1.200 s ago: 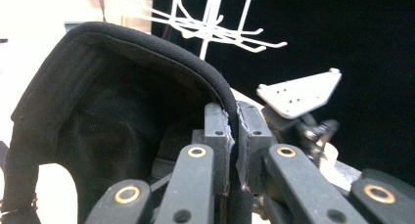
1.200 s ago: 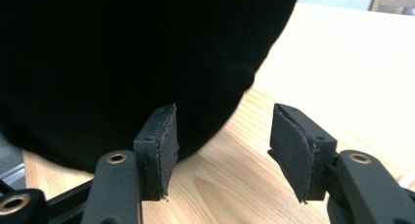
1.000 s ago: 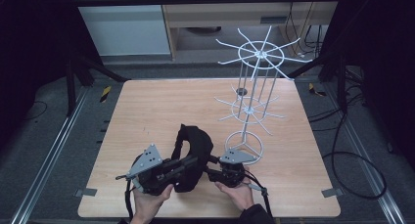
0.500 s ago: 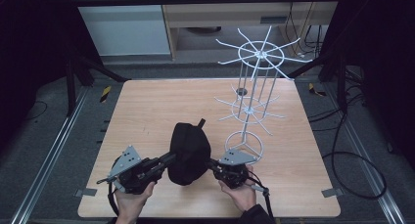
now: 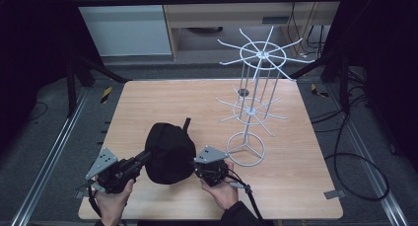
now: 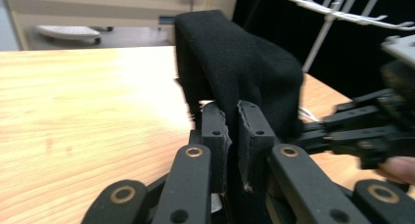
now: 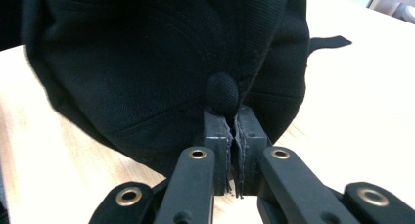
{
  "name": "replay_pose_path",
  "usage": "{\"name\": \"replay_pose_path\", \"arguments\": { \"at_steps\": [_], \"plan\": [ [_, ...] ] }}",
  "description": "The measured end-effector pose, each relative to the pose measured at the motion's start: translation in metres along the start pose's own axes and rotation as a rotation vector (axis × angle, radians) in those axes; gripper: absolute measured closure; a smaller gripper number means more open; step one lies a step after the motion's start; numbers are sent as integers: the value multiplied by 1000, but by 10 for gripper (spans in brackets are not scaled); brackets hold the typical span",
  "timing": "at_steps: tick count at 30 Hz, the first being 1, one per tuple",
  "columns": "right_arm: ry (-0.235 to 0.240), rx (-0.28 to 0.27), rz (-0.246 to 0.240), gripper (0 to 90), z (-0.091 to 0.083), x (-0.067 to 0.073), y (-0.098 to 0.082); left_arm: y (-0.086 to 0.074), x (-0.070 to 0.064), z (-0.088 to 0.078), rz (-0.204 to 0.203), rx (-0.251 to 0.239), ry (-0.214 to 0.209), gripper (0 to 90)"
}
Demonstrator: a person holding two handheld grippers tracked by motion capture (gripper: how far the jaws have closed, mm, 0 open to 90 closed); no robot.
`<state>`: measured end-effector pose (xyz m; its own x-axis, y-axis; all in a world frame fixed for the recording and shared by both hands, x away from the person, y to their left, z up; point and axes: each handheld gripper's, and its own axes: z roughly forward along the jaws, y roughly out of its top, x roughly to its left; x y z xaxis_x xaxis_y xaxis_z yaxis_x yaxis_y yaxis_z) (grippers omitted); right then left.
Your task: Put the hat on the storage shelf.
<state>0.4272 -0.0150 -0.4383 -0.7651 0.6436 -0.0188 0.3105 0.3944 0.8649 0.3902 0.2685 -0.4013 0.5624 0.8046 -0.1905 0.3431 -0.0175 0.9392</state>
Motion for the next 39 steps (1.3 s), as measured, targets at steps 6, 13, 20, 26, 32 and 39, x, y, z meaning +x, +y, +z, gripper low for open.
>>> {"name": "replay_pose_path", "arguments": {
  "at_steps": [6, 13, 20, 26, 32, 39],
  "plan": [
    [29, -3, 12, 871, -11, 1, 4, -6, 4, 6, 45, 36, 74, 817],
    [26, -3, -1, 864, -10, 5, 7, -13, 10, 12, 53, 101, 142, 820],
    [4, -36, -23, 716, -1, 8, 4, -24, 33, 16, 20, 174, 205, 821],
    [7, -67, -10, 634, -10, -1, -4, -35, 54, 23, -22, 279, 279, 798],
    [-17, -51, -10, 587, -21, -13, -16, -42, 63, 29, -23, 354, 335, 758],
    [-38, -30, -15, 545, -35, -22, -35, -47, 69, 32, -21, 429, 395, 655]
  ]
}}
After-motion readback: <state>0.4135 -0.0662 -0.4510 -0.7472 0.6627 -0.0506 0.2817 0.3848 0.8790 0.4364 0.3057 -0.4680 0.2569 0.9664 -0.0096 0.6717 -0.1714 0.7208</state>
